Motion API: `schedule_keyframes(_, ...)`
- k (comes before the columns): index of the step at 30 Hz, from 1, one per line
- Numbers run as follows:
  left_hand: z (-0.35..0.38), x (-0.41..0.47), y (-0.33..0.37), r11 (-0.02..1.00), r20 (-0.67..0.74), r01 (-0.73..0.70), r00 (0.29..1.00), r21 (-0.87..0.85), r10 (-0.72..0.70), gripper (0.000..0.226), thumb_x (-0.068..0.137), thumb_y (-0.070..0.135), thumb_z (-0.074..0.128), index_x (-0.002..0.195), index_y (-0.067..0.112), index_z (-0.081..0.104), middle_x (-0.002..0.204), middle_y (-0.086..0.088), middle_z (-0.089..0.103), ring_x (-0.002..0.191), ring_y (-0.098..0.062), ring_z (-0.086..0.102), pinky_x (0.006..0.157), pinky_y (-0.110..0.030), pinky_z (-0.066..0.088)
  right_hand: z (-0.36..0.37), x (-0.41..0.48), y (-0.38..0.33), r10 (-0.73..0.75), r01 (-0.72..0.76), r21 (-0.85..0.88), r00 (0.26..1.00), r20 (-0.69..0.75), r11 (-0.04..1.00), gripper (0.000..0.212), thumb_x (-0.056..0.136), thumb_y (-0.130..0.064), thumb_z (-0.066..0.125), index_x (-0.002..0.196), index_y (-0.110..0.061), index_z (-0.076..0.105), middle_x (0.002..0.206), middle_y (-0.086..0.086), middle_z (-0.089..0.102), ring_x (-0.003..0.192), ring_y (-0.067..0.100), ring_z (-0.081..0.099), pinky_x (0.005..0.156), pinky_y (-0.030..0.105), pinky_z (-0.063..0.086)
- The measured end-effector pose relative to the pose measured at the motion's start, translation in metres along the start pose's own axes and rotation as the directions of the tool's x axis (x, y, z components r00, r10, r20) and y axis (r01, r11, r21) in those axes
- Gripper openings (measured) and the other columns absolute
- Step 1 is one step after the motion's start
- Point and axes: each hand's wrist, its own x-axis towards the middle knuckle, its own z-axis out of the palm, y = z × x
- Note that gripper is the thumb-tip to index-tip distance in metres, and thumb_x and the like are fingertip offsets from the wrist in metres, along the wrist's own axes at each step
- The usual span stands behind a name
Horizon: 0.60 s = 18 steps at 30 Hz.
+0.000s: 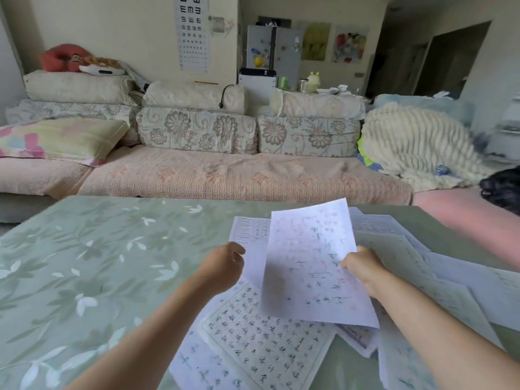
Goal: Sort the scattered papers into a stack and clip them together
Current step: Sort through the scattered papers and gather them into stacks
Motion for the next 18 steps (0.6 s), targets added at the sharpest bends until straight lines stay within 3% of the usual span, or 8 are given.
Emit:
schedule_keyframes(2,0.013,0.016,0.013,0.996,0.009,-0.024,1.000,0.086,0.023,0.034,0.096,0.016,0.040,0.124,0.021,0.060,0.127,-0.002,0.060,0.108,-0.022,0.059,0.078,-0.021,0.040,-0.009,0.009,0.012,0.025,-0.025,-0.007,0.998,-0.055,1.000,0.042,0.087,0.001,0.051,0.129,0.000,0.053,0.111,0.016,0.060,0.075,0.022,0.054,0.059,0.026,0.039)
schedule_keyframes(5,0.036,0.050,0.026,0.990,0.074,-0.041,0.997,0.136,0.031,0.039,0.092,0.012,0.040,0.127,0.018,0.056,0.132,-0.005,0.055,0.119,-0.024,0.052,0.091,-0.028,0.042,-0.015,0.026,0.024,0.036,-0.036,0.000,0.991,-0.131,0.999,0.043,0.086,0.000,0.045,0.129,-0.001,0.051,0.109,0.016,0.060,0.064,0.020,0.049,0.052,0.024,0.035)
schedule_keyframes(10,0.075,0.098,0.047,0.966,0.158,-0.040,0.987,0.255,-0.001,0.043,0.096,0.021,0.041,0.138,0.014,0.045,0.139,-0.008,0.046,0.129,-0.027,0.041,0.098,-0.037,0.041,-0.015,0.050,0.031,0.005,-0.020,-0.081,0.984,-0.178,0.996,0.017,0.083,-0.001,0.041,0.097,-0.010,0.045,0.076,0.005,0.045,0.055,0.019,0.039,0.047,0.022,0.029)
schedule_keyframes(14,0.101,0.123,0.056,0.923,0.218,-0.003,0.972,0.385,-0.088,0.056,0.098,0.039,0.038,0.145,0.009,0.032,0.145,-0.016,0.038,0.134,-0.034,0.032,0.104,-0.046,0.036,-0.009,0.066,0.036,-0.043,0.019,-0.145,0.986,-0.163,0.989,0.015,0.082,-0.003,0.043,0.094,-0.011,0.043,0.078,0.005,0.046,0.056,0.019,0.039,0.047,0.023,0.029)
schedule_keyframes(18,0.113,0.143,0.065,0.878,0.140,0.078,0.977,0.472,-0.162,0.074,0.091,0.057,0.044,0.147,0.011,0.028,0.149,-0.014,0.031,0.138,-0.033,0.025,0.105,-0.050,0.032,-0.003,0.080,0.044,-0.036,0.013,-0.161,0.989,-0.142,0.987,0.018,0.081,-0.004,0.044,0.095,-0.013,0.039,0.072,0.002,0.044,0.056,0.020,0.038,0.046,0.022,0.027)
